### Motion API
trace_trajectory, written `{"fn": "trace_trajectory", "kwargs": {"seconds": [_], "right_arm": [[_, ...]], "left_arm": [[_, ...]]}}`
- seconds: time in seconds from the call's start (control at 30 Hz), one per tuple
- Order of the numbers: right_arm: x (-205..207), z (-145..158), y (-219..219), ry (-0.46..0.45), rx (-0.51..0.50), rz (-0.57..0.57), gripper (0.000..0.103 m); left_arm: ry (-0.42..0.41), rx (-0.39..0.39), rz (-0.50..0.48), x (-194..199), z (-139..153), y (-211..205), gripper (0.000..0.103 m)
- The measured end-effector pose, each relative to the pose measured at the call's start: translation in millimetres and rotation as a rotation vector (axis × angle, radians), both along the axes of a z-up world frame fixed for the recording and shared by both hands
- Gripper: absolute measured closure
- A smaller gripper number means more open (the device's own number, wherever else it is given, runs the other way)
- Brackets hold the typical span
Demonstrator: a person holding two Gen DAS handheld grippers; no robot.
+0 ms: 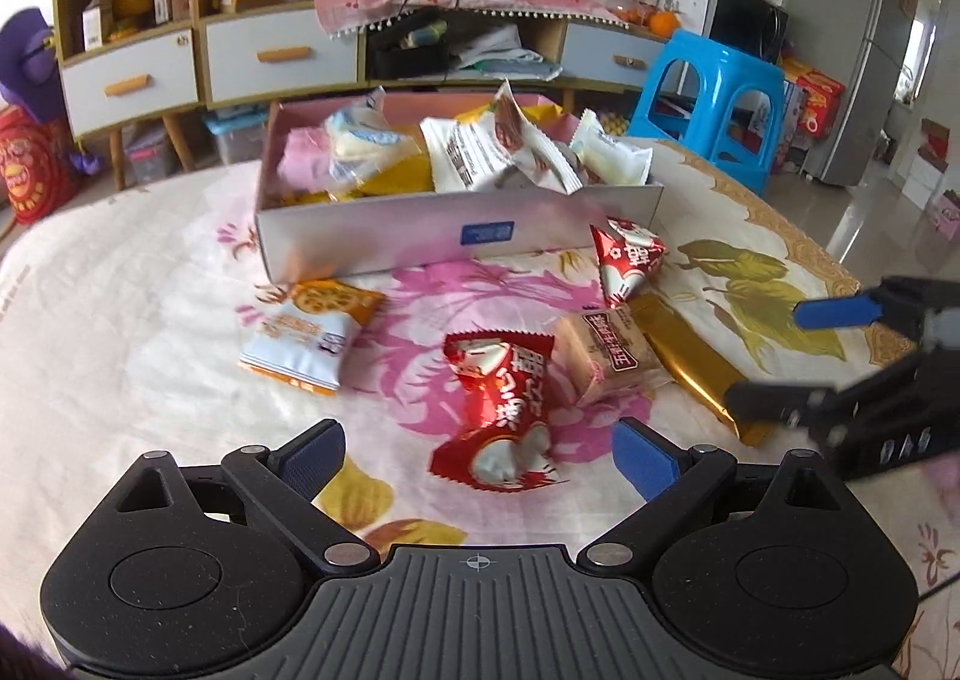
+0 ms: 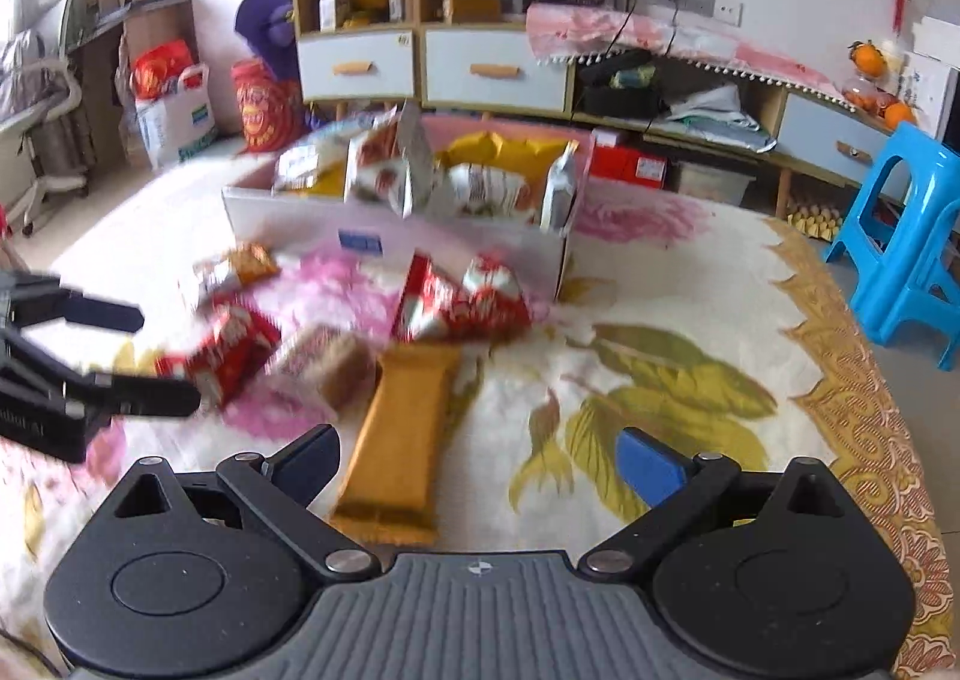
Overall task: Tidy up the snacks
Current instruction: 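Move both tools back toward the red candy packet and gold bar, then grasp the red candy packet with the left tool while the right tool grasps the gold bar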
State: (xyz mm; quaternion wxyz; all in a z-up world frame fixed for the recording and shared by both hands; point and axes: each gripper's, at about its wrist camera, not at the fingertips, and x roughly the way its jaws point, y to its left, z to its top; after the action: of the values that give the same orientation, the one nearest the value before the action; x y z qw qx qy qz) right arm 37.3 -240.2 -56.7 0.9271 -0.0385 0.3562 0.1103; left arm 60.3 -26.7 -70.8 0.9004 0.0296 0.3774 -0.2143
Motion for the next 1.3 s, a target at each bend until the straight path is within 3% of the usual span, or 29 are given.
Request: {"fn": "trace_trajectory", "kwargs": {"seconds": [0.27,0.43,0.53,0.7,0.73,0.83,1.3], "right_arm": [[-1.2,-13.8,18.6,0.032,-0.021,0.088,0.015],[-2.4,-14.0,24.4,0.029,-0.013,0.116,0.019],[0.1,-10.7,23.7,0.038,-0.007,0.126,0.032],[1.9,-6.1,23.2,0.049,0.004,0.147,0.060],[2.3,-4.5,24.3,0.053,0.004,0.161,0.071],[4.4,-0.6,29.1,0.072,-0.020,0.175,0.081],[1.3,19.5,18.2,0.079,0.005,0.154,0.084]], "left_arm": [[0.011,-0.005,-0.025,4.9,-6.1,-12.7,0.013],[0.018,0.018,-0.040,5.4,-7.7,-18.1,0.036],[0.013,0.026,-0.046,4.8,-5.9,-19.1,0.054],[0.020,0.018,-0.047,6.2,-1.6,-16.9,0.070],[0.021,0.018,-0.047,6.1,-0.1,-16.6,0.071],[0.027,0.023,-0.050,5.3,2.6,-16.7,0.075],[0.012,-0.028,-0.032,-0.1,27.7,-4.8,0.077]]}}
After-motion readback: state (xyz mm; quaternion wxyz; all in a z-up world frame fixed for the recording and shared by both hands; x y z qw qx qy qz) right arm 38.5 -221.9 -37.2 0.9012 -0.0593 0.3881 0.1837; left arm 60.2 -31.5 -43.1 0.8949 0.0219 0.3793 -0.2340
